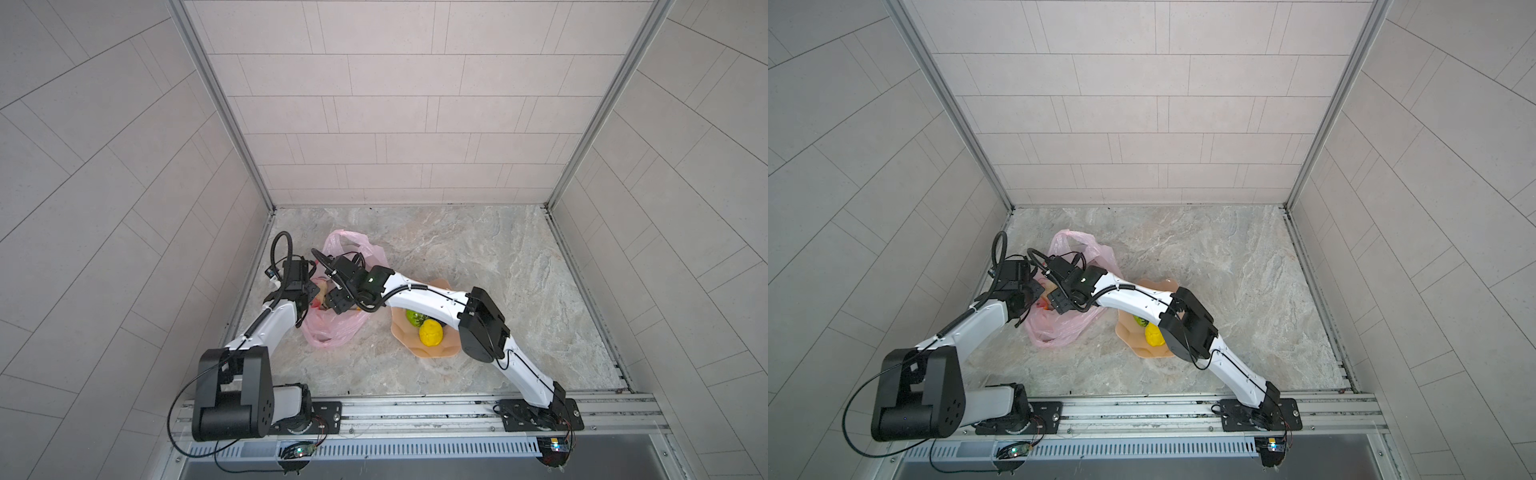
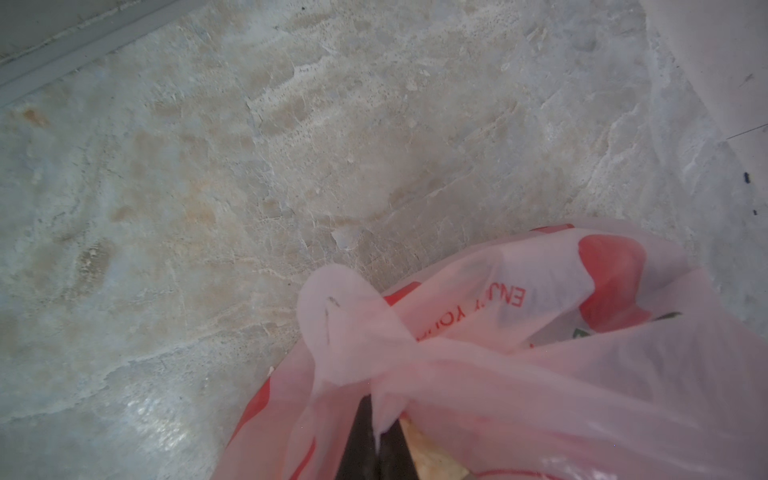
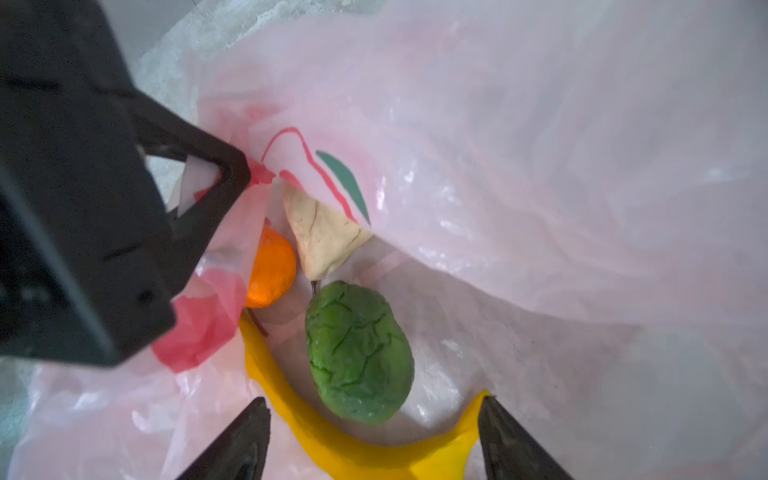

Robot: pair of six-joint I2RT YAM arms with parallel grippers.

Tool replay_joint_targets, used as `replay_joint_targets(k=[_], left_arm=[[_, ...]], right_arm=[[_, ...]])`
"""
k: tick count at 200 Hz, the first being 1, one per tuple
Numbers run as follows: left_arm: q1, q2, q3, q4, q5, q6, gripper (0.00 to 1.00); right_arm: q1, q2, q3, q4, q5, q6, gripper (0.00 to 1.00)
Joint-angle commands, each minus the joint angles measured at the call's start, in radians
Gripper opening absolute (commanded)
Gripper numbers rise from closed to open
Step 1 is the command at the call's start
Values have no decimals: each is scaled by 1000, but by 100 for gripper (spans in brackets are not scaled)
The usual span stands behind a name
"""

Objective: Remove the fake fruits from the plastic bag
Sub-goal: 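Reach the right gripper into the bag and grasp the green avocado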

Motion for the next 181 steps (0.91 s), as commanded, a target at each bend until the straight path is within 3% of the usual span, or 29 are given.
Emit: replay_joint_targets(k=[1,84,181], left_arm=[[6,-26,-14,19,3,11,3],[5,-30,-17,13,-12,4,2],[5,-16,-12,9,-10,7,2]], right_arm=[[-3,78,61,-86,-8,-25,78],[-4,169,128,-127,-2,-32,77],[-9,144,167,-146,13,-22,63]])
